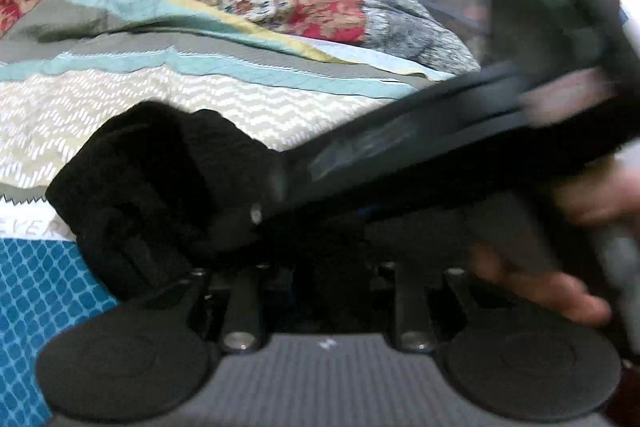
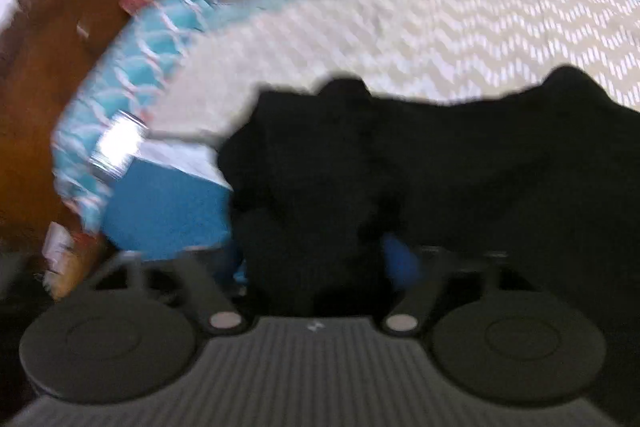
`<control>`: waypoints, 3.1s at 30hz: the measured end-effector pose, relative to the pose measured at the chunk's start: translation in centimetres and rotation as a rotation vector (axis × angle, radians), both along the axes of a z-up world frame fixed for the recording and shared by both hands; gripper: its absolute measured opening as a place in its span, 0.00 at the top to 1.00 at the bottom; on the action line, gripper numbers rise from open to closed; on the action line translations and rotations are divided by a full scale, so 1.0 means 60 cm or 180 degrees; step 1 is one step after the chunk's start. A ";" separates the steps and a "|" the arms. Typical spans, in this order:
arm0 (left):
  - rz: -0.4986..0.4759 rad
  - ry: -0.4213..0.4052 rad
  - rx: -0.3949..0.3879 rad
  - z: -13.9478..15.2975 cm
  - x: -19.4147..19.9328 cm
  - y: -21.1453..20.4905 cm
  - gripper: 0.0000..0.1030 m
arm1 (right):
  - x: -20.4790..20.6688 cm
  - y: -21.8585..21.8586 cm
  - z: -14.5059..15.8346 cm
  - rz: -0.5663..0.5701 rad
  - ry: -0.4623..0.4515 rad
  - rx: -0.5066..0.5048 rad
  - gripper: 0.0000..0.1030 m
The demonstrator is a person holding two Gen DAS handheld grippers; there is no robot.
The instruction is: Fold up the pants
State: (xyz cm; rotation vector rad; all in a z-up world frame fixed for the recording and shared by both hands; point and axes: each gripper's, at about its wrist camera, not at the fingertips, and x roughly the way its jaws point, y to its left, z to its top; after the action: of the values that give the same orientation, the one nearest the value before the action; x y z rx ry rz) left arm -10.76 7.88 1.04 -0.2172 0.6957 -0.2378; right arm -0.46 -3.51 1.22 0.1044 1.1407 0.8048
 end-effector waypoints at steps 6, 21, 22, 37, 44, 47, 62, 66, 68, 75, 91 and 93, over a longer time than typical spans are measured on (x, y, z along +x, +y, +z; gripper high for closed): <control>0.0440 -0.0345 -0.0319 0.029 -0.047 0.120 0.22 | 0.029 -0.042 0.002 -0.0497 0.0222 0.0415 0.70; 0.0760 -0.0306 -0.0950 -0.009 0.016 0.217 0.82 | 0.070 -0.062 0.005 -0.1082 0.0761 0.1069 0.70; 0.0630 -0.0390 -0.0929 0.005 0.002 0.200 0.83 | 0.074 -0.071 0.006 -0.1145 0.0779 0.1157 0.70; -0.0530 -0.0194 -0.0520 -0.003 0.002 -0.031 0.86 | 0.040 -0.229 -0.019 -0.1878 0.1052 0.1642 0.16; -0.0525 -0.0135 -0.0502 -0.005 0.005 -0.038 0.86 | -0.004 -0.239 -0.012 -0.1628 0.0815 0.1520 0.11; -0.0579 -0.0102 -0.0449 -0.003 0.002 -0.053 0.85 | 0.000 -0.195 -0.014 -0.1417 0.0599 0.1138 0.12; -0.0945 0.0008 -0.0456 0.005 0.059 -0.145 0.80 | 0.025 -0.209 0.032 -0.0911 -0.0755 0.0130 0.69; -0.1182 0.0390 -0.0359 -0.036 0.078 -0.183 0.79 | 0.032 -0.244 -0.002 -0.1349 -0.0629 0.0022 0.42; -0.1248 0.0339 -0.0331 -0.026 0.063 -0.174 0.74 | 0.026 -0.265 0.015 -0.1376 -0.0681 0.0115 0.42; -0.0615 -0.0116 -0.0998 0.051 0.024 -0.006 0.65 | 0.006 -0.308 0.078 -0.1649 -0.0978 0.0657 0.47; -0.0288 0.0697 -0.0781 -0.064 0.097 -0.034 0.77 | -0.003 -0.208 -0.025 -0.0421 -0.0541 0.0023 0.82; -0.0237 0.0719 -0.0986 -0.056 0.102 -0.014 0.77 | -0.023 -0.212 0.003 -0.0387 -0.0877 0.0058 0.67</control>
State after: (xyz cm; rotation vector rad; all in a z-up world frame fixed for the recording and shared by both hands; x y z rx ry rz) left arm -4.66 7.04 -2.33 -0.5203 0.8907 -0.3966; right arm -1.87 -16.22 1.40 0.0746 0.8586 0.6975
